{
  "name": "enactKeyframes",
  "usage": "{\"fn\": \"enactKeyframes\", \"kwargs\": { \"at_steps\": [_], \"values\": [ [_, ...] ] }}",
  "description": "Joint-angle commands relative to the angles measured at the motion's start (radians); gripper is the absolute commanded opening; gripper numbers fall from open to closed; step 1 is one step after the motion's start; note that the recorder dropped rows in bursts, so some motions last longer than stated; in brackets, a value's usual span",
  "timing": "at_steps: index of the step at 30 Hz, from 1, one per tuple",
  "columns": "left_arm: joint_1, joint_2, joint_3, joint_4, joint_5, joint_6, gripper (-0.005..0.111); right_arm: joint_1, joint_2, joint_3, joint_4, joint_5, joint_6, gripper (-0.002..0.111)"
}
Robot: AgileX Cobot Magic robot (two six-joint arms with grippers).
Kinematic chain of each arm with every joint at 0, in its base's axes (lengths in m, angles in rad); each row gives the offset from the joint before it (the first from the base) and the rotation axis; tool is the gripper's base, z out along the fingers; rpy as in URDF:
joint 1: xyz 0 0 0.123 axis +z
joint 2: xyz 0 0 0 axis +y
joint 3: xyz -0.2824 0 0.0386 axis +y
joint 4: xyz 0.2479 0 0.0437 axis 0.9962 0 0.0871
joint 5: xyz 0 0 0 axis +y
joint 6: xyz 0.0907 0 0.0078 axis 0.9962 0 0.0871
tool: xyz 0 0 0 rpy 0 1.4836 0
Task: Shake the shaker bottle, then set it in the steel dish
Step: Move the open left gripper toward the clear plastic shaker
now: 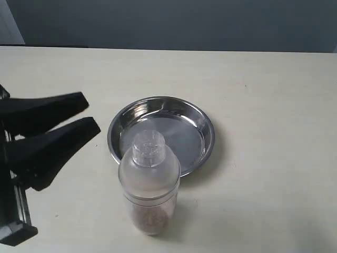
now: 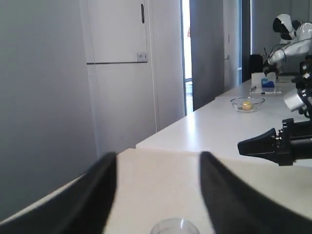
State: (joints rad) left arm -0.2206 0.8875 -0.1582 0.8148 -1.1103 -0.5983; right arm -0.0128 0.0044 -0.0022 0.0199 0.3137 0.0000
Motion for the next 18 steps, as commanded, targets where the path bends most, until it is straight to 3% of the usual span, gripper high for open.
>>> {"fn": "enactKeyframes", "kwargs": {
  "at_steps": [1, 7, 12, 18],
  "values": [
    [-0.004, 0.028, -0.029, -0.085, 0.028, 0.016, 0.103, 0.004, -0.004, 0.002, 0.0, -0.009, 0.0, -0.001],
    [-0.004, 0.171, -0.137, 0.084, -0.018, -0.048, 0.106, 0.004, -0.004, 0.002, 0.0, -0.009, 0.0, -0.001],
    [-0.004, 0.319, -0.162, 0.078, -0.111, -0.036, 0.106, 0.004, -0.004, 0.002, 0.0, -0.009, 0.0, -0.001],
    [-0.031, 0.47, -0.193, 0.082, -0.111, 0.001, 0.106, 0.004, -0.004, 0.002, 0.0, -0.009, 0.0, -0.001]
  ]
}}
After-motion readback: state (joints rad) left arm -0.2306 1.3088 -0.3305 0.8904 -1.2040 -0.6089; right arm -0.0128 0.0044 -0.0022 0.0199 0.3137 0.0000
